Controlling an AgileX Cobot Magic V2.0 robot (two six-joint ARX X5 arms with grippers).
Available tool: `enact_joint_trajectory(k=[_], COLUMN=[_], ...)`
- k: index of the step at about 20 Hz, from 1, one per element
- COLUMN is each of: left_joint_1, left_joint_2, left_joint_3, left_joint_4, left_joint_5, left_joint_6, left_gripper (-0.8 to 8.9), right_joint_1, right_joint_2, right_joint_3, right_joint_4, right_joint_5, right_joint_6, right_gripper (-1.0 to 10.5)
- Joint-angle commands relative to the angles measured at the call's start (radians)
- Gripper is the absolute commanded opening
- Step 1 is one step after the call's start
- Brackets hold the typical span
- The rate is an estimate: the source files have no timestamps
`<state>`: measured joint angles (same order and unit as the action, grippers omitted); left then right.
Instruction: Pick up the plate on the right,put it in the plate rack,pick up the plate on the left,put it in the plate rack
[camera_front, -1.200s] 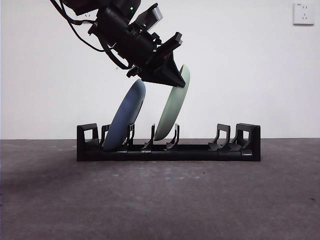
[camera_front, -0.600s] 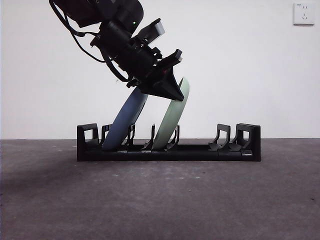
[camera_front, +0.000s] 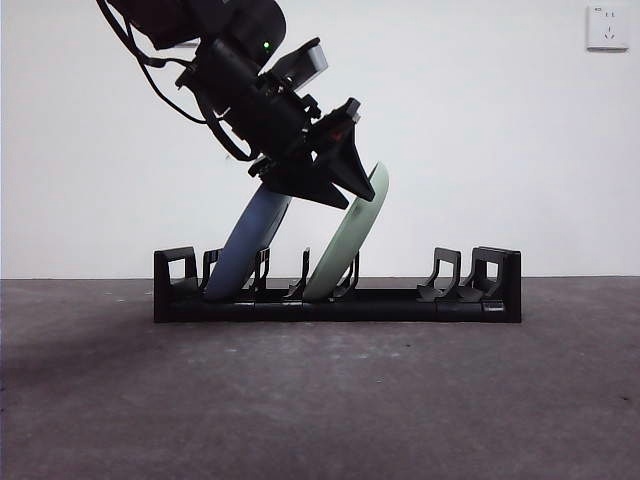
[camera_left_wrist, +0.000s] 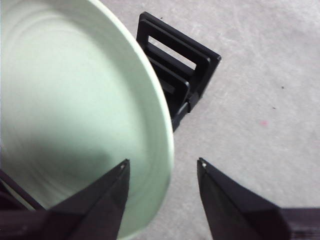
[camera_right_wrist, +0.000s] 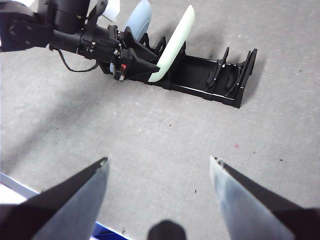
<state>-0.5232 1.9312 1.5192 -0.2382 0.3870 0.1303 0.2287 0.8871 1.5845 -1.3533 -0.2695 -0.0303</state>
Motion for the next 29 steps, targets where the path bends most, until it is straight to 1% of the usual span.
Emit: enact_joint_trajectory(k=[1,6,9,12,13,15,17,22,27,29], left_joint_1=[0.0,-0.002,-0.003,-0.003,-0.004,-0.007,-0.007,-0.007,-0.007,-0.007], left_joint_2=[-0.061,-0.234,-0.381,-0.534,-0.583,-0.679,-0.76,-0.891,-0.916,-0.914], left_joint_3=[-0.004,-0.004,-0.004,-0.004,-0.004,-0.004,-0.005,-0.004,-0.004,-0.004], left_joint_4=[-0.014,-0.149,-0.304,-0.488,-0.55,-0.668,-0.756,-0.9,-0.978,-0.979], left_joint_5=[0.008,0.013,0.016,0.017,0.017,0.023,0.04,0.039,0.039,0.039], left_joint_6=[-0.008,-0.012,-0.052,-0.052,-0.052,-0.051,-0.051,-0.051,-0.051,-0.051], left_gripper=[2.3,2.3,2.27,2.24,2.24,2.24,2.24,2.24,2.24,2.18], right_joint_1=[0.001,0.001,0.001,0.001,0.001,0.001,0.001,0.001,0.001,0.001], right_joint_2=[-0.002,-0.002,-0.001,-0.001,0.0,0.0,0.0,0.001,0.014,0.014], right_joint_3=[-0.007,-0.007,-0.007,-0.008,-0.007,-0.007,-0.008,-0.007,-0.007,-0.008], right_joint_4=[-0.008,-0.005,-0.009,-0.016,-0.016,-0.019,-0.021,-0.021,-0.022,-0.022], right_joint_5=[-0.004,-0.004,-0.014,-0.083,-0.1,-0.108,-0.108,-0.109,-0.109,-0.109], right_joint_6=[0.0,-0.005,-0.022,-0.053,-0.053,-0.053,-0.054,-0.053,-0.051,-0.049], right_gripper=[3.4,3.4,3.4,3.4,3.4,3.4,3.4,3.4,3.4,3.4])
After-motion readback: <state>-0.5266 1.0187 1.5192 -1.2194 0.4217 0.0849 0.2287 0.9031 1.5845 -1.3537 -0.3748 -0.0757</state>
